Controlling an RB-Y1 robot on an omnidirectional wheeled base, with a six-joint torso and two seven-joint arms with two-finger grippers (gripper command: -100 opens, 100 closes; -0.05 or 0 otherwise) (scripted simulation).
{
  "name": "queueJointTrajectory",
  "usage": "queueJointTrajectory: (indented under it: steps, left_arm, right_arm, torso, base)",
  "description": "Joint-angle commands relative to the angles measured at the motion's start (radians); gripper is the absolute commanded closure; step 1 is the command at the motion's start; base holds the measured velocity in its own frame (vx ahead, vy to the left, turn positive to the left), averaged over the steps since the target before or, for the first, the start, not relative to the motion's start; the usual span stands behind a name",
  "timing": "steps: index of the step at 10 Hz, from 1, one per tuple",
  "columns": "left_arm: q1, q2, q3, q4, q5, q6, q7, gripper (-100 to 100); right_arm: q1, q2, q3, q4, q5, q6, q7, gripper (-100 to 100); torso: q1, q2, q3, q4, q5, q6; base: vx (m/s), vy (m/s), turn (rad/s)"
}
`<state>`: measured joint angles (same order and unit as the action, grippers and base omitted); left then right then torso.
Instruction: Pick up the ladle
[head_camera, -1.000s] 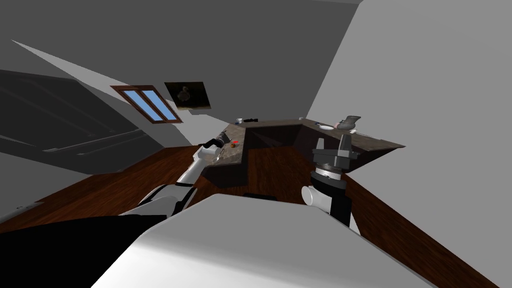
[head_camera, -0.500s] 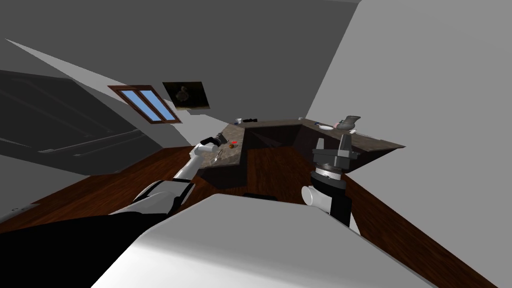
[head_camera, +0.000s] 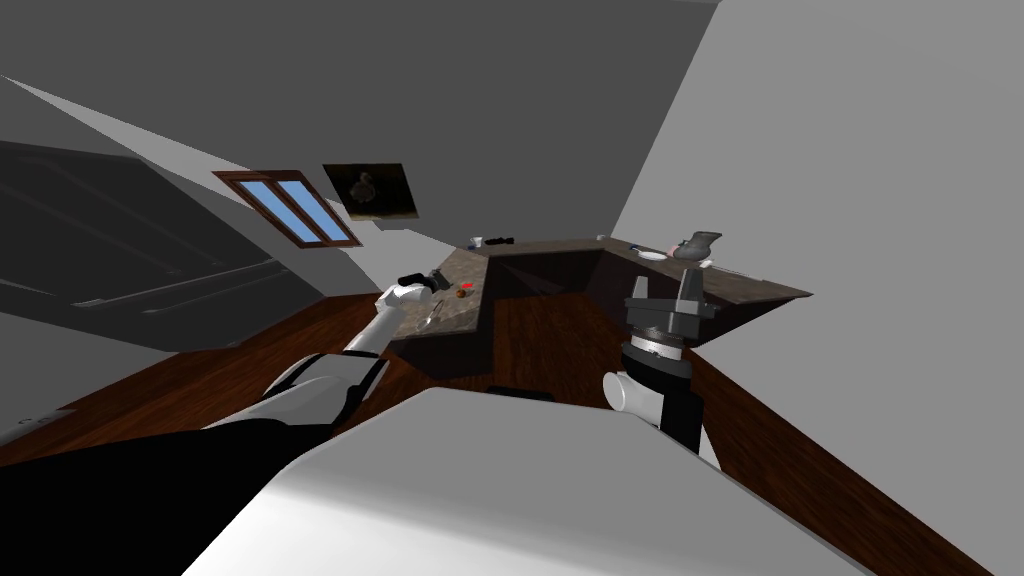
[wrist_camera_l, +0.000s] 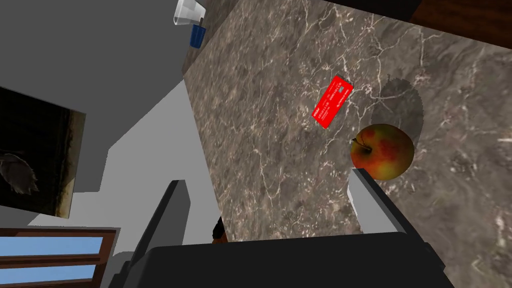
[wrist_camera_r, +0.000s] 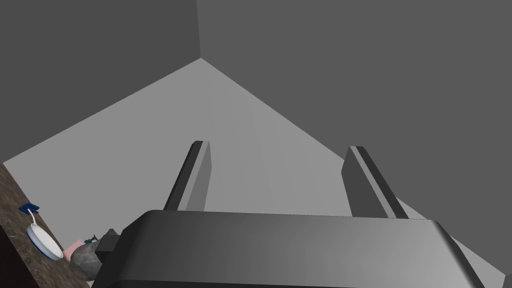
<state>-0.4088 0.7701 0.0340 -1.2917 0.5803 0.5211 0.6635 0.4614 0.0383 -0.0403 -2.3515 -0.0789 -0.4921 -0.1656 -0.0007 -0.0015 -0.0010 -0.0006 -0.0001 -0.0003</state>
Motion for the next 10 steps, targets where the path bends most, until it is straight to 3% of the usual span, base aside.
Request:
queueJointTrajectory:
  steps: [1, 2, 3, 5, 6, 7, 8, 9, 10]
  left_arm:
    - [-0.03, 0.027, 0.0, 0.05, 0.027, 0.05, 0.04, -100]
    - [-0.03, 0.027, 0.0, 0.073, 0.027, 0.053, 0.04, -100]
    - [-0.055, 0.05, 0.003, 0.118, 0.049, 0.089, 0.077, -100]
    - [-0.055, 0.05, 0.003, 0.147, 0.049, 0.106, 0.082, -100]
    - [-0.078, 0.072, 0.005, 0.176, 0.07, 0.157, 0.123, -100]
    - [-0.078, 0.072, 0.005, 0.212, 0.07, 0.158, 0.123, -100]
    - [-0.098, 0.092, 0.008, 0.24, 0.09, 0.198, 0.163, -100]
    - [-0.098, 0.092, 0.008, 0.275, 0.09, 0.209, 0.163, -100]
    - [-0.115, 0.11, 0.01, 0.302, 0.108, 0.244, 0.201, -100]
  right_arm:
    - [0.0, 0.0, 0.0, 0.0, 0.0, 0.0, 0.0, 0]
    - [0.0, 0.0, 0.0, 0.0, 0.0, 0.0, 0.0, 0]
    - [0.0, 0.0, 0.0, 0.0, 0.0, 0.0, 0.0, 0]
    - [0.0, 0.0, 0.0, 0.0, 0.0, 0.0, 0.0, 0]
    - [0.0, 0.0, 0.0, 0.0, 0.0, 0.0, 0.0, 0]
    - [0.0, 0.0, 0.0, 0.0, 0.0, 0.0, 0.0, 0]
    - [0.0, 0.0, 0.0, 0.0, 0.0, 0.0, 0.0, 0]
    - [0.0, 0.0, 0.0, 0.0, 0.0, 0.0, 0.0, 0]
    - [0.0, 0.0, 0.0, 0.0, 0.0, 0.0, 0.0, 0]
  torso:
    - [0.0, 0.0, 0.0, 0.0, 0.0, 0.0]
    - [0.0, -0.001, 0.0, 0.0, 0.0, 0.0]
    - [0.0, -0.001, 0.0, 0.0, 0.0, 0.0]
    - [-0.001, -0.001, -0.001, 0.0, 0.0, 0.0]
    - [0.0, 0.0, 0.0, 0.0, 0.0, 0.0]
    - [0.0, 0.0, 0.0, 0.0, 0.0, 0.0]
    - [0.0, 0.0, 0.0, 0.0, 0.0, 0.0]
    - [0.0, -0.001, -0.001, 0.0, 0.0, 0.0]
    - [0.0, -0.001, -0.001, 0.0, 0.0, 0.0]
  base:
    - [0.035, -0.014, -0.011]
    - [0.038, -0.022, -0.004]
    - [0.053, -0.033, -0.006]
    - [0.031, -0.021, 0.0]
    - [0.031, -0.024, -0.008]
    - [0.034, -0.019, -0.002]
    - [0.05, -0.012, -0.005]
    - [0.045, -0.013, -0.002]
    - [0.049, -0.026, -0.005]
